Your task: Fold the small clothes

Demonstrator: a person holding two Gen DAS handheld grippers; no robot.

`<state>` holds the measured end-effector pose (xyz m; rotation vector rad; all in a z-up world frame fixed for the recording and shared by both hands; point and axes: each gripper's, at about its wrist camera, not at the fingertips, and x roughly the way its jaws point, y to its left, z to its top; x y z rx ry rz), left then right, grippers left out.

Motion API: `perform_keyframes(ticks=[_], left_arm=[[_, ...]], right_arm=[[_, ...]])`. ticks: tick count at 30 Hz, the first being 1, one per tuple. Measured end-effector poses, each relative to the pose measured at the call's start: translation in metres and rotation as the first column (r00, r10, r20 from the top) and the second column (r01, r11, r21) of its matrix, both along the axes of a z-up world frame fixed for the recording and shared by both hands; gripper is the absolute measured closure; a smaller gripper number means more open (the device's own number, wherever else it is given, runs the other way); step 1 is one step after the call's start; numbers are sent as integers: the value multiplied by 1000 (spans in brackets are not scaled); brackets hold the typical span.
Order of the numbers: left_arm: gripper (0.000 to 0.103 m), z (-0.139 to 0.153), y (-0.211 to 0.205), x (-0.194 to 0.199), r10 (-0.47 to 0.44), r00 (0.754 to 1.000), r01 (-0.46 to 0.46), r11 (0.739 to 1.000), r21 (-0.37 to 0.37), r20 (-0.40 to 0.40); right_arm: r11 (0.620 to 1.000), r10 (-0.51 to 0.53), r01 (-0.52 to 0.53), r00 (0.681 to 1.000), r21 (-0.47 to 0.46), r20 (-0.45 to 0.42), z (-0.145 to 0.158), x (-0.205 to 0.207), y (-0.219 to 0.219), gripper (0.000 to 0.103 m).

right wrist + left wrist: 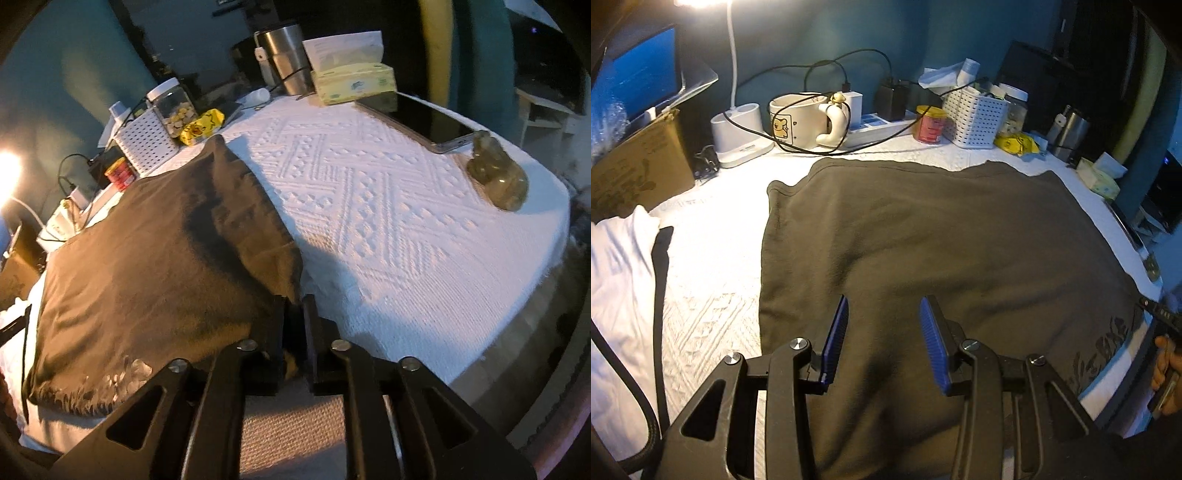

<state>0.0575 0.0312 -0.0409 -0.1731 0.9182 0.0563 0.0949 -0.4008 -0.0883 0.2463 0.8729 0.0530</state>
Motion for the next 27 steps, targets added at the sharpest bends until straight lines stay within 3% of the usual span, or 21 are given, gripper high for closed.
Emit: perform_keyframes(ticks=[2,3,13,17,20,27], left_arm=[[63,-2,8,-2,-8,1000,8,1000,-2,0],[63,-3,12,-3,-11,1000,11,1000,-8,2],[63,-6,37,-8,-44,999,44,999,-30,22],[61,-11,45,-7,-36,999,37,999,-39,25],[48,-13,49,-5,-18,999,19,999,-45,30],[47,-17,60,0,35,999,-34,999,-41,16]], right_arm=[[999,-29,29,1000,-15,-3,4,-5,3,43],[999,-47,47,999,-24,0,7,-9,6,40],[990,-100,101,995,-97,13,28,-34,27,39],[994,-92,91,996,-65,-17,24,-36,34,39],[997,-79,78,995,-25,-54,15,-34,40,39],[996,-77,80,994,29,-72,5,-17,46,31]])
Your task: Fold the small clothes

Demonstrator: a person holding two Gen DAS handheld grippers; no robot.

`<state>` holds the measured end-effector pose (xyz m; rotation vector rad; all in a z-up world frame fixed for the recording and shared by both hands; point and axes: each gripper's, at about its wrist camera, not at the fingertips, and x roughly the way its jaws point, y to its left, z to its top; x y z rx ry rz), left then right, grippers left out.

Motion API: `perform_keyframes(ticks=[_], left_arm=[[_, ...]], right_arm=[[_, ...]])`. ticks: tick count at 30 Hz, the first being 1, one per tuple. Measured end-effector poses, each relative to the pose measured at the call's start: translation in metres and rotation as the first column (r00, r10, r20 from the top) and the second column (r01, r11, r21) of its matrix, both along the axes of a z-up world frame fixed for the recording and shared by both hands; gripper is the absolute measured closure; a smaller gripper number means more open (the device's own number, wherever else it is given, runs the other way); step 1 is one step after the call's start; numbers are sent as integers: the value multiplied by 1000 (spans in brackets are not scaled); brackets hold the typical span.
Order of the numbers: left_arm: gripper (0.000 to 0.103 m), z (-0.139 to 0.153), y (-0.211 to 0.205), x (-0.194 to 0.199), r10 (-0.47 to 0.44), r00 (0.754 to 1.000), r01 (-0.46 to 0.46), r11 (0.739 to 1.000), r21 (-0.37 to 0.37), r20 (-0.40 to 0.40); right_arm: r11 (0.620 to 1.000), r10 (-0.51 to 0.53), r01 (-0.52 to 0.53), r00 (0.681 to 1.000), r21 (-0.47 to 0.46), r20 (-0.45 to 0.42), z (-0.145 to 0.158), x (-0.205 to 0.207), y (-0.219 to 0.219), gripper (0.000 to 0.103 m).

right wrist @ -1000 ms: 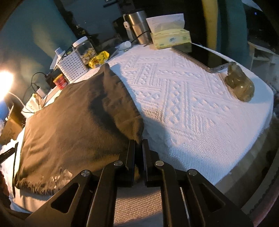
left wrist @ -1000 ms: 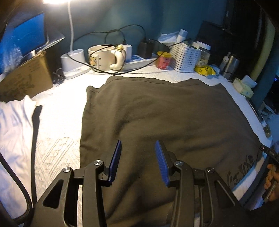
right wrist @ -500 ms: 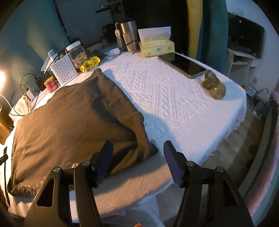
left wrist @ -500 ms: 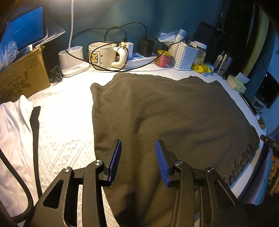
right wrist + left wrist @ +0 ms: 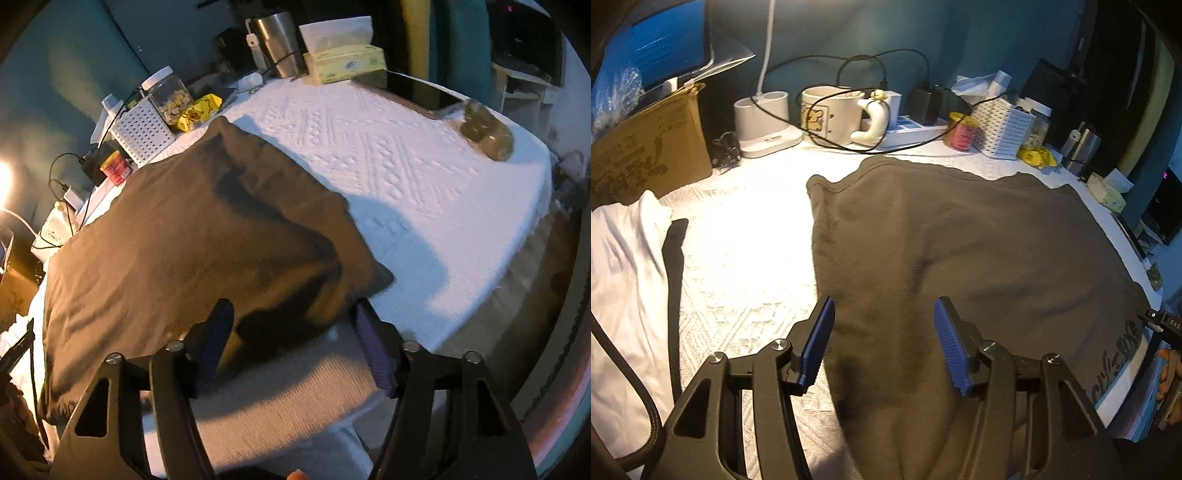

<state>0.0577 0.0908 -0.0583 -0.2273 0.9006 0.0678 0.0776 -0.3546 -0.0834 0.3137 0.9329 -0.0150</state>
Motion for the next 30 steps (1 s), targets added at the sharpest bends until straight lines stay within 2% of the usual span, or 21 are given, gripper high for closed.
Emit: perform_keyframes(ticks=[7,19,21,23,24,26,30], left_arm=[[47,-8,9,5,75,997,-75,997,2,-32],[47,-7,-2,15,117,992,-115,993,33,-55],[47,-7,-4,16,125,990,-123,992,38,-59],[47,-6,-5,17,130,990,-128,991,41,-60],[47,-6,-5,16,137,989,-134,990,44,-59],[47,-6,-4,15,147,987,-144,989,45,-59],[47,-4,-3,14,161,986,-159,986,42,-53]], right_arm=[[997,52,-53,998,47,36,-2,31,8,29],[976,194,-204,973,72,122,-7,87,34,29],[973,215,-224,968,58,126,-7,96,38,39],[971,230,-235,966,35,116,-9,103,42,62],[971,234,-237,966,21,113,-9,107,43,67],[967,252,-255,962,14,106,-10,112,44,76],[957,286,-289,953,18,103,-9,117,46,84]])
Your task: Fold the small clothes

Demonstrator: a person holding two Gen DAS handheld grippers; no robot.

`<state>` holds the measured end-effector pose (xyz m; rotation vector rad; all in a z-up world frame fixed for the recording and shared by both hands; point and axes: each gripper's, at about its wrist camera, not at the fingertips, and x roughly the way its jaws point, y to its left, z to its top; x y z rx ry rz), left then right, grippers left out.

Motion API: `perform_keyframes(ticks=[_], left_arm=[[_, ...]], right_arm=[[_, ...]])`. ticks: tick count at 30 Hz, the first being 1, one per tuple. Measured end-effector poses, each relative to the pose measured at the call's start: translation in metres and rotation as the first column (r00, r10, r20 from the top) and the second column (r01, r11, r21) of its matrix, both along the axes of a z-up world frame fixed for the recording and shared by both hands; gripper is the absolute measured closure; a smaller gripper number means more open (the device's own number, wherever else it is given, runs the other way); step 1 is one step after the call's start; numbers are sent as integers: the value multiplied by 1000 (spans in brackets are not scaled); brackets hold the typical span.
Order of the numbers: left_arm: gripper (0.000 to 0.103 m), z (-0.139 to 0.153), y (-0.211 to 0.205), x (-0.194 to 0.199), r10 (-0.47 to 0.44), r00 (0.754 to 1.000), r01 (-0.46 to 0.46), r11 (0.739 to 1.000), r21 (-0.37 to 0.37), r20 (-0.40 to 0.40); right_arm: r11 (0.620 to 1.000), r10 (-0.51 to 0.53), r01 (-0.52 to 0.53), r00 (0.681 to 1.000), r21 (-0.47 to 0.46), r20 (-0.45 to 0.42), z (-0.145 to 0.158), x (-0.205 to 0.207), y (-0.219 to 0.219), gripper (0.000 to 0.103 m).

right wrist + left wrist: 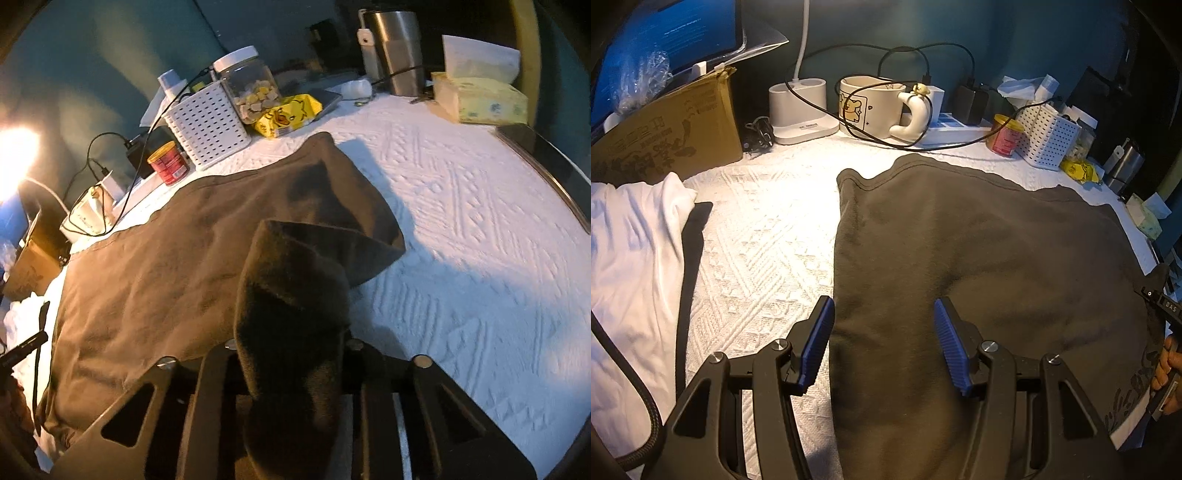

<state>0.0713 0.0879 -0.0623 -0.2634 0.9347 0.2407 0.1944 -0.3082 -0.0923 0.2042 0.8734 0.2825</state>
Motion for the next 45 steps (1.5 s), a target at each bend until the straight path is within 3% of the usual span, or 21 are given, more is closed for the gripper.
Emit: perform_keyframes(ticks=[9,12,22,31,37,45], left_arm=[[47,3,3,-5,-6,999,7,1000,-21,34],[47,8,12,-11,13,997,-8,998,-66,76],[47,16,34,-29,45,989,-31,994,-102,139],[47,22,32,-49,-16,984,19,1000,-16,177],[47,21,47,-59,16,984,-10,999,-32,175],[47,19,57,-71,48,983,-41,998,-43,176]], right_arm=[[996,83,-85,994,17,69,28,-8,27,87],[992,125,-127,987,15,100,41,-13,46,87],[960,280,-280,951,-19,130,59,-29,120,89],[902,431,-428,896,-53,102,48,-47,191,90],[859,513,-510,855,-52,76,39,-61,225,90],[764,645,-642,761,-72,65,35,-89,276,91]])
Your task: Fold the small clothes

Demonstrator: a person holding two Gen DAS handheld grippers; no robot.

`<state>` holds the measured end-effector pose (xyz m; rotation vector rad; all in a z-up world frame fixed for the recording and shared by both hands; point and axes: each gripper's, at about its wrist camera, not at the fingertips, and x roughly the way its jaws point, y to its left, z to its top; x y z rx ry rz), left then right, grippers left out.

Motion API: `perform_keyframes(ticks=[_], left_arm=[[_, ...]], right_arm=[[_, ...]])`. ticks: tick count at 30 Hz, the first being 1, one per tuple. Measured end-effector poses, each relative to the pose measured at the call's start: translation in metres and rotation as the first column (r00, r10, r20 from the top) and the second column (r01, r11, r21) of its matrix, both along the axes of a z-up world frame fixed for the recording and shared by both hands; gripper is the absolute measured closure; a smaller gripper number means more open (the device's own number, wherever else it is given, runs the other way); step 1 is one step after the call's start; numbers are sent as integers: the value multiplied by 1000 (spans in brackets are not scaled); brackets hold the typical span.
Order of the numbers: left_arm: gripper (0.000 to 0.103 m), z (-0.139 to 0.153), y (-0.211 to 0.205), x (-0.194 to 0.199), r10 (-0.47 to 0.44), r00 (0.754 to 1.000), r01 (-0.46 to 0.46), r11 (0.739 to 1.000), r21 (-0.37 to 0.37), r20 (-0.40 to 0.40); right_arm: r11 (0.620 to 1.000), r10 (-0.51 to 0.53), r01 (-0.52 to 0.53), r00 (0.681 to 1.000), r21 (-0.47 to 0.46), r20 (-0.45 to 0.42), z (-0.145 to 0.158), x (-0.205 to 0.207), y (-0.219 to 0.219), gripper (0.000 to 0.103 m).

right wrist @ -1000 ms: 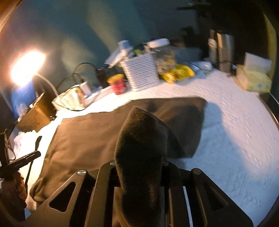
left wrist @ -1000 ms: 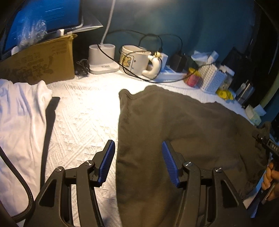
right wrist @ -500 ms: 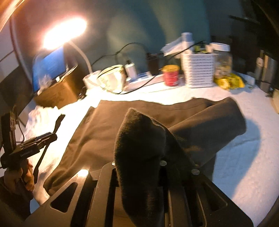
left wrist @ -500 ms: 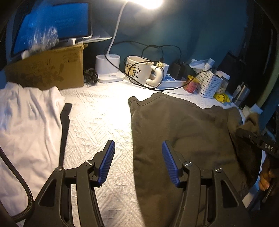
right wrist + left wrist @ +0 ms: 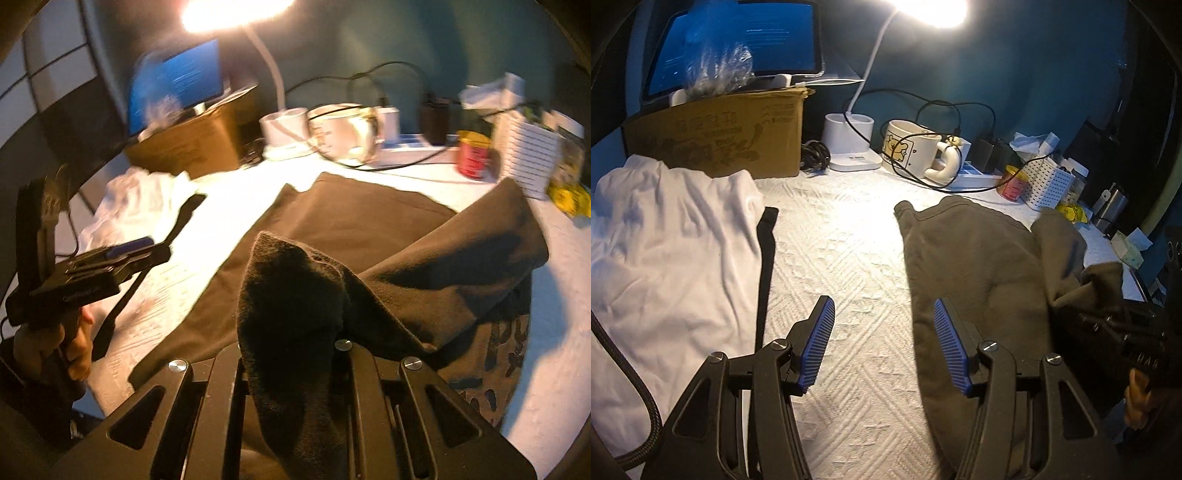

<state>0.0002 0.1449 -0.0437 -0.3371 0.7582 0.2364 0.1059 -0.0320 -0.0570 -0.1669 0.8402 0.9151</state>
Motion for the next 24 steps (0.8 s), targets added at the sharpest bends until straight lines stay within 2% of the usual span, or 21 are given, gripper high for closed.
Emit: perform_keyframes(ticks=[12,15,17,19,20,24], left_arm=[[47,2,14,-18,51,999,-51,999,-5,4],[47,2,16,-22,60,998,-60,998,-6,1],[47,2,17,-24,64,998,-64,998,-5,-6],[47,2,17,-27,69,998,-69,998,-2,-12],[47,3,17,-27,70,997,-70,998,-1,-14],[47,6,15,-28,71,997,-71,997,11,-23]], right_arm=[[992,120,-120,993,-45,-6,1,-29,42,91],[984,145,-146,989,-98,-15,-5,-36,54,90],[978,158,-160,987,-137,-22,-11,-39,61,80],[970,187,-192,981,-148,-44,-15,-43,67,55],[964,220,-226,974,-139,-58,-15,-49,70,47],[952,291,-294,956,-89,-45,-5,-68,71,47]])
